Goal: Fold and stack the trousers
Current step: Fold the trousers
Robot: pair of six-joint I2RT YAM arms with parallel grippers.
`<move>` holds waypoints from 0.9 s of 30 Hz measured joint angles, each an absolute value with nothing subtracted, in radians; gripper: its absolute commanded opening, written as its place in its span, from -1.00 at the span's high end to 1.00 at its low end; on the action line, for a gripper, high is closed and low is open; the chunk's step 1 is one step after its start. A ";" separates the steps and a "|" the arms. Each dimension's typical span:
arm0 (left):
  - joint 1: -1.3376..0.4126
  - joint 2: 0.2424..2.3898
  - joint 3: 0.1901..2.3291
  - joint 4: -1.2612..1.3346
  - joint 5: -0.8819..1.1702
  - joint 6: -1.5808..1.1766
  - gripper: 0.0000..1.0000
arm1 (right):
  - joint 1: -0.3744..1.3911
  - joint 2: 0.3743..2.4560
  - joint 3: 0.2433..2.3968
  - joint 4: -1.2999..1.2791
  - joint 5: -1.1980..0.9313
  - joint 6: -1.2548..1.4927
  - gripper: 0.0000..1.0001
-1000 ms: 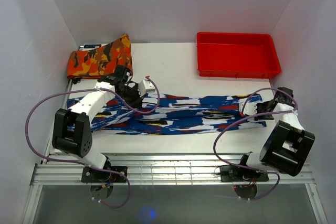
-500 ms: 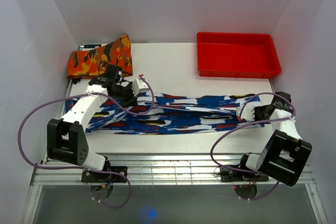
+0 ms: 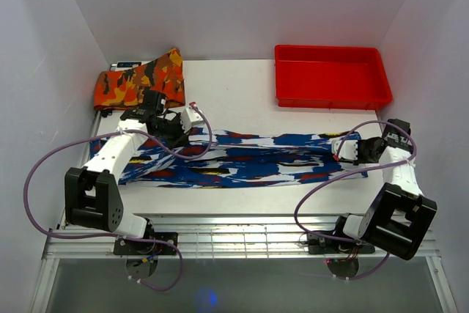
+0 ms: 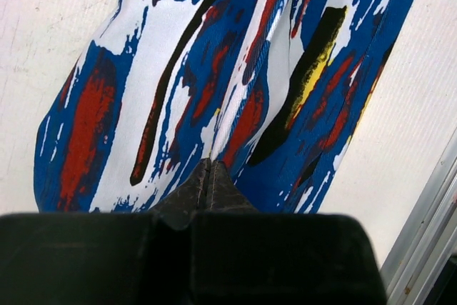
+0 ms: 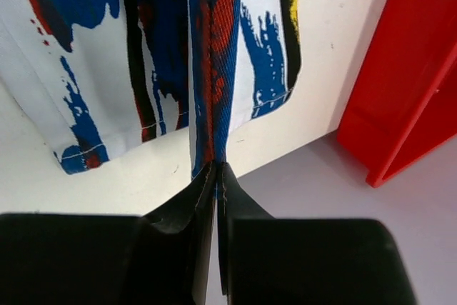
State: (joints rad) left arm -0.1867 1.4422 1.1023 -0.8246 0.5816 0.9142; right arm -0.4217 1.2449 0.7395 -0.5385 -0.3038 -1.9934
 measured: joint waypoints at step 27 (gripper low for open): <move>-0.100 1.358 0.961 -0.881 0.654 1.006 1.00 | -0.417 1.206 0.560 -0.521 -0.286 -1.994 0.85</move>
